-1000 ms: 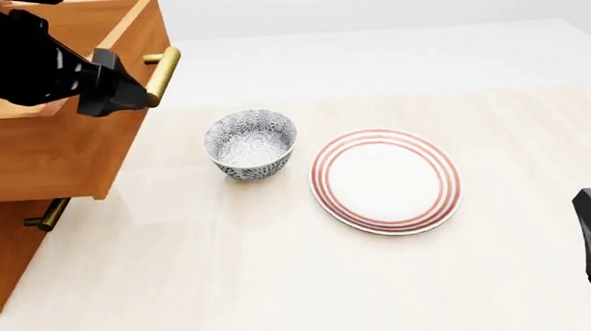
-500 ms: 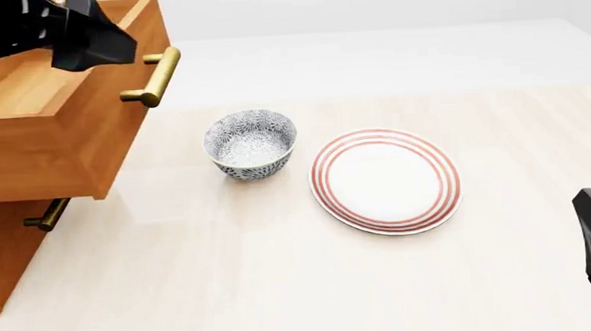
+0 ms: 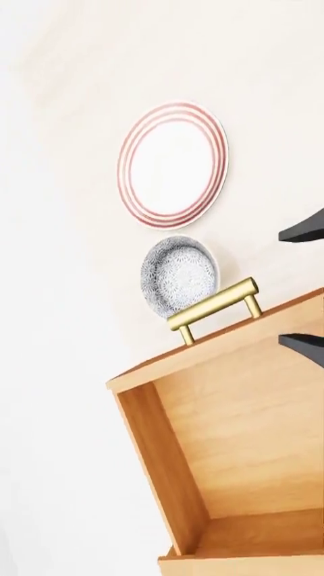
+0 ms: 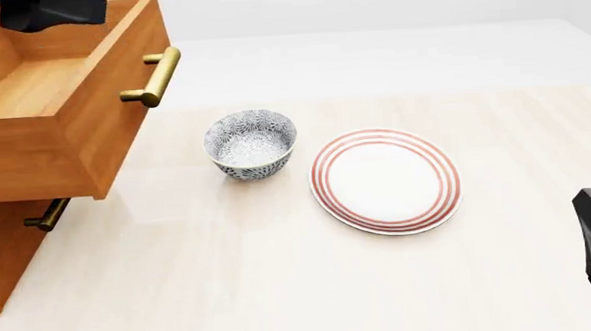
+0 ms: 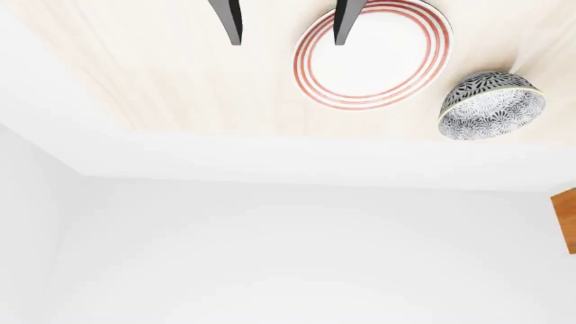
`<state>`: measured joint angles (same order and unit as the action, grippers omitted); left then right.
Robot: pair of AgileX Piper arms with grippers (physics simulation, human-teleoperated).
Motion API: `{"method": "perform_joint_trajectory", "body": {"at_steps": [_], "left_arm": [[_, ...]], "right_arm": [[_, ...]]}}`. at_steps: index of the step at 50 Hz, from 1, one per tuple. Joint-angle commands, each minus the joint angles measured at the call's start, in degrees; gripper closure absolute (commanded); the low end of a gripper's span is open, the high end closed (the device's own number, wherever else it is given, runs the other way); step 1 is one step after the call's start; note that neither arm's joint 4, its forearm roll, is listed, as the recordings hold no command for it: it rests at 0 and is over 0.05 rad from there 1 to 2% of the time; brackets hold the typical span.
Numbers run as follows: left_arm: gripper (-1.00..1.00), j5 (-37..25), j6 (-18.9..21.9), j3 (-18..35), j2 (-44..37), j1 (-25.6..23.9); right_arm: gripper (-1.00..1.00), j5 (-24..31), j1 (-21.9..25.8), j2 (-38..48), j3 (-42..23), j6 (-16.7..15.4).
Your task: Open the top drawer of the cabinet.
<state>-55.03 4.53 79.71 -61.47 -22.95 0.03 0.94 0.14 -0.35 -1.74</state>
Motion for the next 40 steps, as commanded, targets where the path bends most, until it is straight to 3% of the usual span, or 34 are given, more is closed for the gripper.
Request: {"method": "perform_joint_trajectory", "body": {"at_steps": [1, 40], "left_arm": [[-1.00, -0.16, 0.05, 1.09, 1.80, 0.45], [-1.00, -2.13, -0.39, 5.74, 9.92, 5.11]], "right_arm": [[-1.00, 0.01, 0.00, 0.00, 0.00, -0.01], [-1.00, -0.01, -0.01, 0.00, 0.00, 0.00]]}}
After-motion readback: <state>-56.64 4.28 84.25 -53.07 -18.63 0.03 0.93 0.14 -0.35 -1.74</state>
